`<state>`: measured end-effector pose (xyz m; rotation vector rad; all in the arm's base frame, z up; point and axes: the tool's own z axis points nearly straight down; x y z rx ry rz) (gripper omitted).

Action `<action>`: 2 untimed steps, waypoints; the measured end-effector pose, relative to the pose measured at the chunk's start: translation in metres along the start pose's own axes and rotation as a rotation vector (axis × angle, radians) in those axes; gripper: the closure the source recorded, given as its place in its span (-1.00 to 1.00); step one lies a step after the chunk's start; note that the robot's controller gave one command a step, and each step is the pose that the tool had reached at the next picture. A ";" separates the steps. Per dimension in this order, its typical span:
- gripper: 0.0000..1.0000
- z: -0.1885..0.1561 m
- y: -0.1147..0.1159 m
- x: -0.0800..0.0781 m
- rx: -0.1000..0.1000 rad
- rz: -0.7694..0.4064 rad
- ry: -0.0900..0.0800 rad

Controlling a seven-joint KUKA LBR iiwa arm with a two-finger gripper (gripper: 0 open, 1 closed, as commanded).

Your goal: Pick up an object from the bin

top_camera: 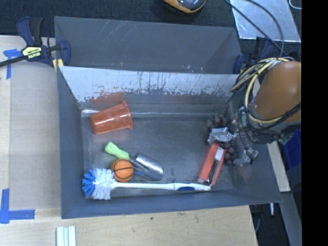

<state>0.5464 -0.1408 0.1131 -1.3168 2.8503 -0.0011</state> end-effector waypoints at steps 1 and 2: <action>-1.00 0.041 0.004 -0.017 -0.006 -0.251 -0.011; 1.00 0.042 -0.003 -0.024 -0.003 -0.287 -0.003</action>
Offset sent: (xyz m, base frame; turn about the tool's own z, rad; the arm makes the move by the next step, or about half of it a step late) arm 0.0172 0.0154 -0.0431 -0.2903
